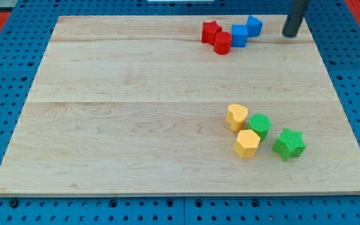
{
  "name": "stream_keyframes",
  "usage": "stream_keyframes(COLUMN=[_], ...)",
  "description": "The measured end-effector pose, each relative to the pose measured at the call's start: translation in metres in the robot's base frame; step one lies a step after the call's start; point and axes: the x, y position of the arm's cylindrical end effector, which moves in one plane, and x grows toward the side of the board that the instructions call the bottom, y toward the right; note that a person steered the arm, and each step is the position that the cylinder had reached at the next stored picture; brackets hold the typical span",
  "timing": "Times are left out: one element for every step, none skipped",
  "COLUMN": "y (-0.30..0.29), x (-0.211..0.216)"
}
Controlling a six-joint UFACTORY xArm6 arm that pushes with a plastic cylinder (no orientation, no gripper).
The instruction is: Place the blue cube in between the red blocks
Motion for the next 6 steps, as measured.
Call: stream_keyframes(y=[-0.034,-0.126,-0.118,-0.095,-0.07,-0.016], x=[-0.032,-0.015,0.012,-0.029,-0.032,0.003])
